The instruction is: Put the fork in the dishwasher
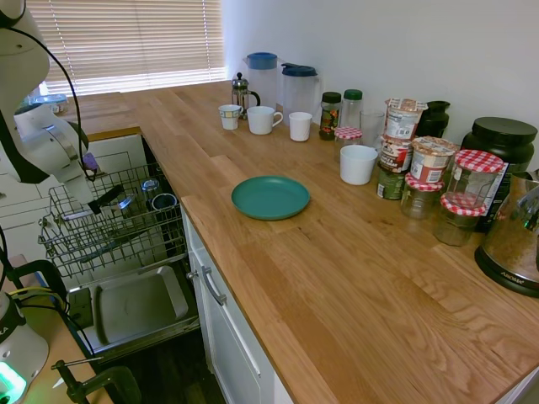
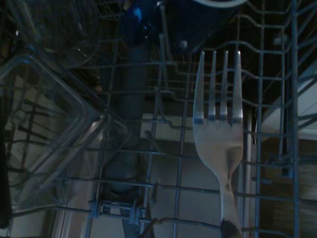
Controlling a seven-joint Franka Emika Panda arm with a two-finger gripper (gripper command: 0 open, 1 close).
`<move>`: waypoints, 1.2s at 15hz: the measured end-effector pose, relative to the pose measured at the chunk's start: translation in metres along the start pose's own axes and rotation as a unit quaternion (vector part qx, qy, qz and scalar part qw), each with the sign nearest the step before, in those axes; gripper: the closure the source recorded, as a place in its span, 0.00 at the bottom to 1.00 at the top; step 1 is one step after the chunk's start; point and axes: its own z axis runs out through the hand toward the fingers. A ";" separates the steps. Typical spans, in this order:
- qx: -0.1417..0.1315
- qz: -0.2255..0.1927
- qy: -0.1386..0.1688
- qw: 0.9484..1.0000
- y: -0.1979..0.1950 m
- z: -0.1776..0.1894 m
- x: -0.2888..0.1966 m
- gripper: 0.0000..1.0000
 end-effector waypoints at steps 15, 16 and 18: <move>-0.012 -0.001 -0.024 1.000 -0.003 0.073 0.009 0.00; -0.011 -0.002 -0.024 1.000 -0.003 0.073 0.009 0.00; -0.008 -0.001 -0.026 1.000 -0.004 0.072 0.010 0.00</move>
